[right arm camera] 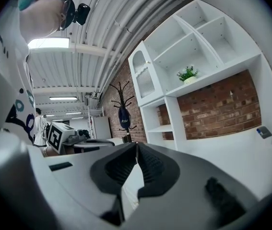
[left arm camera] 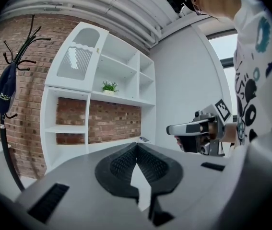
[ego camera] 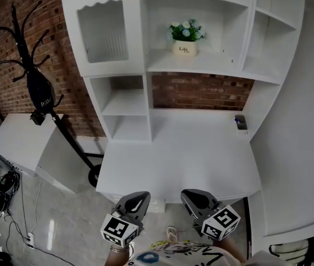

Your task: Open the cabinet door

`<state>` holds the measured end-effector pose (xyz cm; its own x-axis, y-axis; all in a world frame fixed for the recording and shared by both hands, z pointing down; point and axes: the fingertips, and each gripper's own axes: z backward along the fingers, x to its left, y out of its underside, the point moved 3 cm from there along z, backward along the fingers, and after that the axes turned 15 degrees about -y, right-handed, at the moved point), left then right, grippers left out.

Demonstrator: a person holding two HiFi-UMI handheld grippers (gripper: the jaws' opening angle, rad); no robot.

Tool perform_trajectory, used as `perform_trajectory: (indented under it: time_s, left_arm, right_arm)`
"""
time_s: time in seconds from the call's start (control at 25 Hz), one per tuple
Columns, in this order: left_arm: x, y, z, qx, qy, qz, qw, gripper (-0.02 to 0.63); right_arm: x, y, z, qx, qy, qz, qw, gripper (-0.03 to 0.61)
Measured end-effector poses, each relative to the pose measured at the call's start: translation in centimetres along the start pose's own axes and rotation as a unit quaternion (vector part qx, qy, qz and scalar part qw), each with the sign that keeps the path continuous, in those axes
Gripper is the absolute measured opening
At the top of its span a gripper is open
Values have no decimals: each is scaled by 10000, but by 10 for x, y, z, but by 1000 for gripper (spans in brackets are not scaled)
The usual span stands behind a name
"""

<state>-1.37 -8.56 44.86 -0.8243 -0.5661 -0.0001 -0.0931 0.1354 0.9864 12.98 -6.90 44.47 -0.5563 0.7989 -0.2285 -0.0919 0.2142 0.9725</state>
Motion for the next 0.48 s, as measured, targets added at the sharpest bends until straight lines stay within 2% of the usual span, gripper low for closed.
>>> perform_trajectory:
  time_s: [0.2,0.48]
  left_arm:
    - [6,3,-9,122,-26,-13,9999,14]
    - [12,-7,-31,19,-210,-13,9998,14]
  right_arm:
    - [-9,0,-6,-48,-46,-102,9999,29]
    - [-38,-16,-6,-123,-37,24,9999,29]
